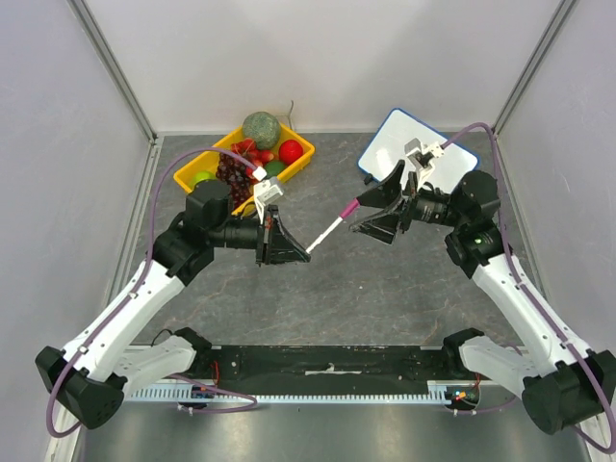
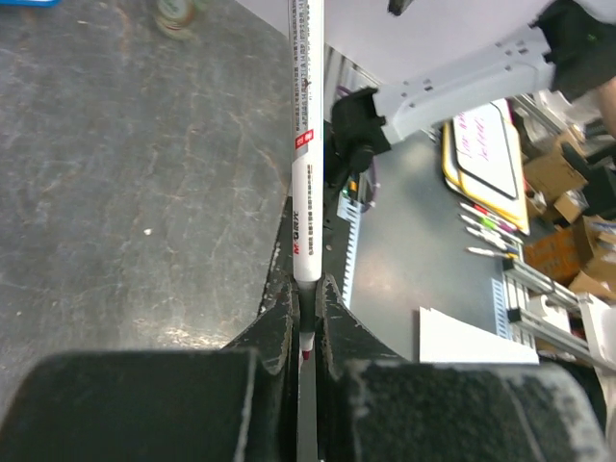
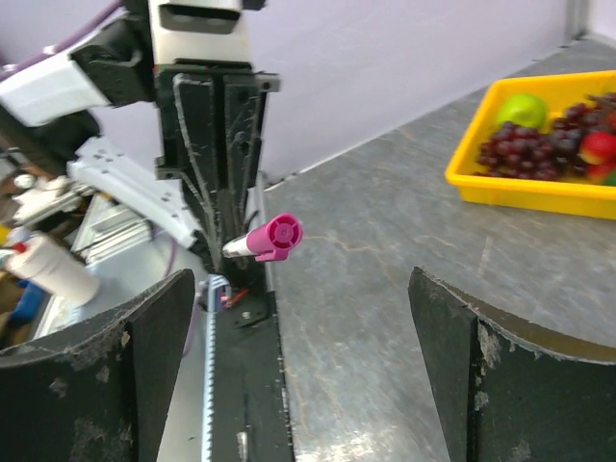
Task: Write a sentence on the whiteboard
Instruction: Pick up the whiteboard marker at the center of the board.
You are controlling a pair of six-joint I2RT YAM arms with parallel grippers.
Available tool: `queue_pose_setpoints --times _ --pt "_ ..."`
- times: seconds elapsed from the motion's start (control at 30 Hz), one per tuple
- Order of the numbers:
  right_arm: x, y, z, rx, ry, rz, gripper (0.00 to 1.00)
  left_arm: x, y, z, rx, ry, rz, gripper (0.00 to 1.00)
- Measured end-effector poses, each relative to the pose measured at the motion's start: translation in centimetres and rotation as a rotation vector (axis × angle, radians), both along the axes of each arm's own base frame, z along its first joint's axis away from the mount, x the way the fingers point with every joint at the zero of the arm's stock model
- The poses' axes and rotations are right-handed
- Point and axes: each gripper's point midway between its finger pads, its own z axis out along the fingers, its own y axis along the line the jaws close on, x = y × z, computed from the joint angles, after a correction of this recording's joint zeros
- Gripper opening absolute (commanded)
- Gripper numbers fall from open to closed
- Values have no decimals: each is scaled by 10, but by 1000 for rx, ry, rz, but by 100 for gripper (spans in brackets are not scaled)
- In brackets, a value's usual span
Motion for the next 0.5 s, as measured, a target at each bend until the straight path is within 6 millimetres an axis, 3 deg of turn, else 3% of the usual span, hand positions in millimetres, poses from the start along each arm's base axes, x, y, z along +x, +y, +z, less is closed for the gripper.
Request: queue_pose_setpoints --times 0.23,0.5 --pt "-29 20 2 81 41 185 92 -9 -9 15 -35 26 -135 2" --pt "-59 52 7 113 38 303 64 -11 -15 31 -68 22 -210 2"
